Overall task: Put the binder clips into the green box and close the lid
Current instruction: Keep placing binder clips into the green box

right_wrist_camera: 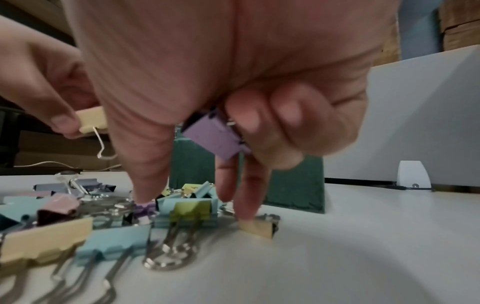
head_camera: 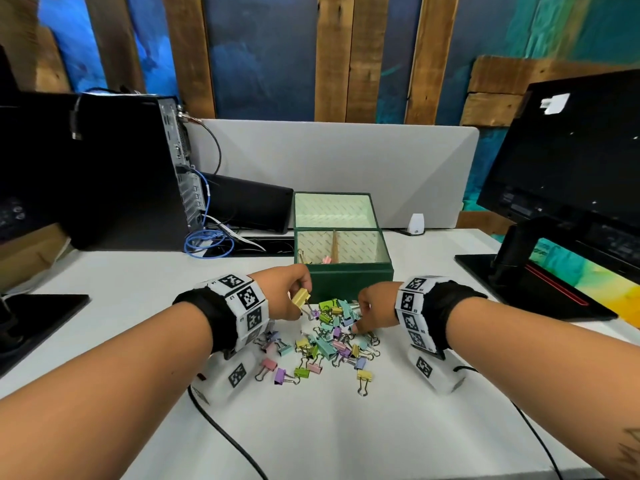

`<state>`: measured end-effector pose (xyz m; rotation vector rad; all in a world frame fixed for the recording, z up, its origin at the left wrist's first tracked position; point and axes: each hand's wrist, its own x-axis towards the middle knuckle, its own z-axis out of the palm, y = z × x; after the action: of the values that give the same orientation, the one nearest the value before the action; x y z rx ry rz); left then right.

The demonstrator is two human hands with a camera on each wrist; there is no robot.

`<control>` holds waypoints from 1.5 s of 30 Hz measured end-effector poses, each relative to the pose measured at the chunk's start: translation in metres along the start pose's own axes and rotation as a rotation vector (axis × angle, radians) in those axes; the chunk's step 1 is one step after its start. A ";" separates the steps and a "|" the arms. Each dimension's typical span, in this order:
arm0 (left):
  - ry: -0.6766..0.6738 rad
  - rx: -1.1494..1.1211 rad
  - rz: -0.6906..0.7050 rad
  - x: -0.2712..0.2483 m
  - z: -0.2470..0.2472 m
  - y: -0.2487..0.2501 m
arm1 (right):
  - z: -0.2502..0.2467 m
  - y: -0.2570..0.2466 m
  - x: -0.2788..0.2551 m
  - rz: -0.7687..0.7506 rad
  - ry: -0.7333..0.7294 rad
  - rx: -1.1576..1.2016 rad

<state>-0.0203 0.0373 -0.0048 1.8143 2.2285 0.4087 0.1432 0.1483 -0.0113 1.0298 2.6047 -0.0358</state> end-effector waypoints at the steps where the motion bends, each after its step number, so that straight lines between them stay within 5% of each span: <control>1: 0.004 -0.033 0.000 -0.001 -0.001 -0.001 | 0.000 -0.003 0.000 0.002 0.000 -0.008; 9: 0.048 -0.311 -0.064 -0.009 -0.016 -0.012 | -0.002 -0.014 0.007 0.011 -0.008 -0.013; 15: 0.073 -0.493 -0.116 -0.011 -0.018 -0.019 | -0.011 0.005 0.005 0.044 0.100 0.647; 23: 0.084 -0.568 -0.159 -0.008 -0.015 -0.022 | -0.017 0.032 0.007 0.176 0.026 1.147; 28: 0.108 -0.575 -0.183 -0.003 -0.016 -0.023 | -0.029 0.032 0.011 0.192 0.030 1.239; 33: 0.140 -0.605 -0.196 0.013 -0.020 -0.020 | -0.069 0.014 0.034 0.157 0.186 1.348; 45: 0.243 -0.496 -0.207 0.057 -0.029 -0.013 | -0.077 0.006 0.087 -0.052 0.214 1.094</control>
<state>-0.0540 0.0884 0.0175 1.3221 2.1736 1.0752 0.0646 0.2214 0.0341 1.2903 2.7503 -1.5656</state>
